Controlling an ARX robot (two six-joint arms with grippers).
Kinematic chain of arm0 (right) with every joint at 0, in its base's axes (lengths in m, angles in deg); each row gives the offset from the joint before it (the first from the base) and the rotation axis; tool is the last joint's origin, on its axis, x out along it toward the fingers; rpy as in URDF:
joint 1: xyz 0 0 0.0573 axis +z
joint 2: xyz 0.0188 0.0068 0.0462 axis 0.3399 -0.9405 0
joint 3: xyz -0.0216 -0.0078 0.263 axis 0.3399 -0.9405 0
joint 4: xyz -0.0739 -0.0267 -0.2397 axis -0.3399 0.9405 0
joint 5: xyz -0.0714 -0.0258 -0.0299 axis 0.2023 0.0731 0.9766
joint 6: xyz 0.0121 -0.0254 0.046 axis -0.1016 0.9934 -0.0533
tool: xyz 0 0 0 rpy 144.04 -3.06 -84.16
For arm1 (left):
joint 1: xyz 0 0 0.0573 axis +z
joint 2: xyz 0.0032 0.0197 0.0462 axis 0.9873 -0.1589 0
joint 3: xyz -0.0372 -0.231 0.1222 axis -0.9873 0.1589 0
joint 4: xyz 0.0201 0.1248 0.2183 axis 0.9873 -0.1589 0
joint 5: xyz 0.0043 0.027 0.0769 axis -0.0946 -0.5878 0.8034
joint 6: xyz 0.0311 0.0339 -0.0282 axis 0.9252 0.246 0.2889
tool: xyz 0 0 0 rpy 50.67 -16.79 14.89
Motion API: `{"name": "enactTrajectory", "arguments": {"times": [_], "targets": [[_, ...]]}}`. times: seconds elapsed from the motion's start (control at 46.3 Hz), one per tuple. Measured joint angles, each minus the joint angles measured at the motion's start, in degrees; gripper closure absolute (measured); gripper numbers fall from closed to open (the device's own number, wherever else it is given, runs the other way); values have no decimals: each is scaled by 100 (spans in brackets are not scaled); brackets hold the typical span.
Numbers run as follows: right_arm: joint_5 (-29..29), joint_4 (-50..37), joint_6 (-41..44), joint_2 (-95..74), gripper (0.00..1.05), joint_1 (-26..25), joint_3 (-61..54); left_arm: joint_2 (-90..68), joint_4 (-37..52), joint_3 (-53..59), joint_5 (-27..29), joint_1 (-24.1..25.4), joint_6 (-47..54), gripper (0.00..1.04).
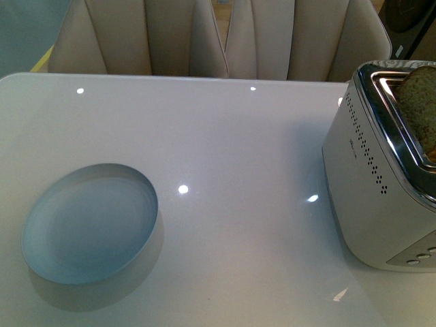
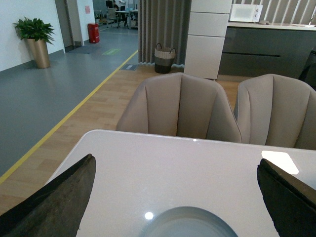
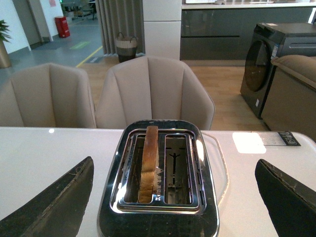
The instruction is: Left arm holds plate, right arm toasts bread
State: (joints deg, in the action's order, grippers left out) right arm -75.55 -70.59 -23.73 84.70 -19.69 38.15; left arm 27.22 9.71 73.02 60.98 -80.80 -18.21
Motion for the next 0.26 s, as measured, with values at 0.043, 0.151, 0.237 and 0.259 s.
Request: {"name": "enactTrajectory", "arguments": {"times": [0.043, 0.151, 0.237, 0.259], "targets": [[2, 0, 2, 0, 9, 0, 0, 0, 0, 0, 0, 0, 0, 7], [0, 0, 2, 0, 9, 0, 0, 0, 0, 0, 0, 0, 0, 7], [2, 0, 2, 0, 9, 0, 0, 0, 0, 0, 0, 0, 0, 7], [2, 0, 2, 0, 9, 0, 0, 0, 0, 0, 0, 0, 0, 7]]}}
